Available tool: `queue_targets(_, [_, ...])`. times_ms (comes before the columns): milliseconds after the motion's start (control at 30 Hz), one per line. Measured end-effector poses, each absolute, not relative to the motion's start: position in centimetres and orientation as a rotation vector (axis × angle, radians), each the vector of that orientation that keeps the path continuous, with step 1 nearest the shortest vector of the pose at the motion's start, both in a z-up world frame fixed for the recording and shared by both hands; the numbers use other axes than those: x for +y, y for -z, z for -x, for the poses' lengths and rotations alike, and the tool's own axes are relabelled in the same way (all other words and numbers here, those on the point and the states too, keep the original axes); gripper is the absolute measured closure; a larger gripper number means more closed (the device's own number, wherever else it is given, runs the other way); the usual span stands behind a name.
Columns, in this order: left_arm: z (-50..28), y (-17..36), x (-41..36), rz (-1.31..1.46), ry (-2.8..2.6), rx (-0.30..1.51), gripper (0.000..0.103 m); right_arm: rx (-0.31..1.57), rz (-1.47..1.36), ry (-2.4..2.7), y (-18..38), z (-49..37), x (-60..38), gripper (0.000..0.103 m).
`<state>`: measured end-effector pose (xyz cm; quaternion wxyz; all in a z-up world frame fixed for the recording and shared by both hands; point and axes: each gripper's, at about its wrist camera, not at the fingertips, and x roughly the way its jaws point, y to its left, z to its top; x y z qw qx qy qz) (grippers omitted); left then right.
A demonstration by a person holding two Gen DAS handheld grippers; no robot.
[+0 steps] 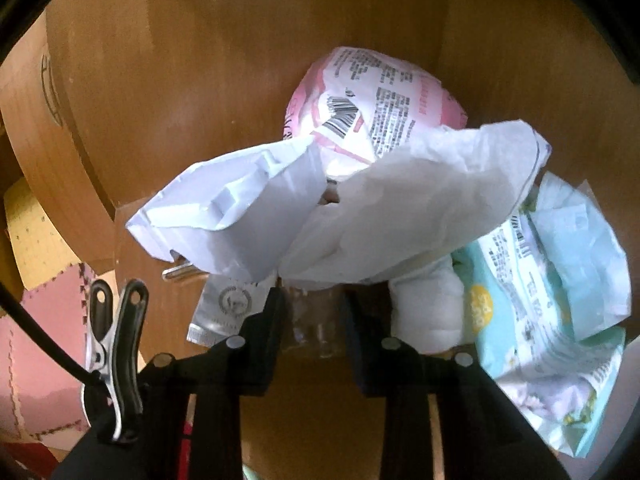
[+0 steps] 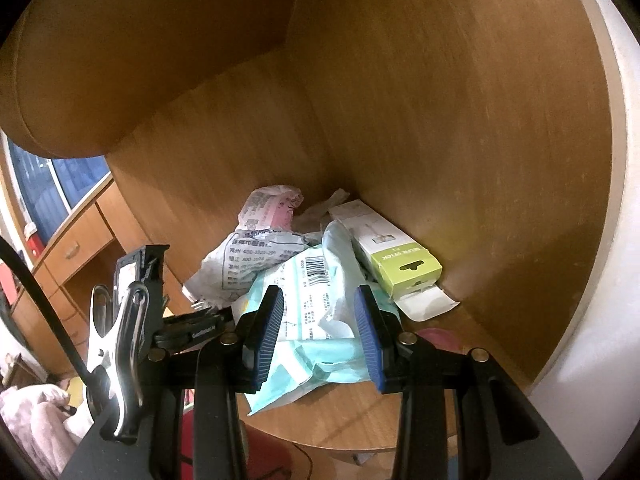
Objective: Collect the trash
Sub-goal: 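Grasp the clear plastic bottle with the left tool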
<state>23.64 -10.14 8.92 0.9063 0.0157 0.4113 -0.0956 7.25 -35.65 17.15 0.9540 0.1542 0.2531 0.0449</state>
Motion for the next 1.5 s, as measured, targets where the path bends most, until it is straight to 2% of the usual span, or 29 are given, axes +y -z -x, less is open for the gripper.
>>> queue_targets(467, [-21.6,-9.2,-8.8,-0.047,0.214,0.828,0.073,0.532,-0.319,-0.098,-17.0,-7.5,-35.4,0.065])
queue_targets(900, [-19.9,-11.7,-10.0,0.04,0.271,0.779,0.073,0.533,-0.316,-0.101,-17.0,-7.9,-34.8,0.065])
queue_targets(1200, [-18.6,-13.9,-10.2,-0.094,0.105,0.73,0.073,0.53,-0.31,-0.085,-17.1,-7.9,-34.8,0.065])
queue_targets(1500, [-16.7,-15.6,-8.5,-0.048,0.111,0.719,0.073,0.513,-0.325,-0.085,-17.5,-7.4,-35.4,0.065])
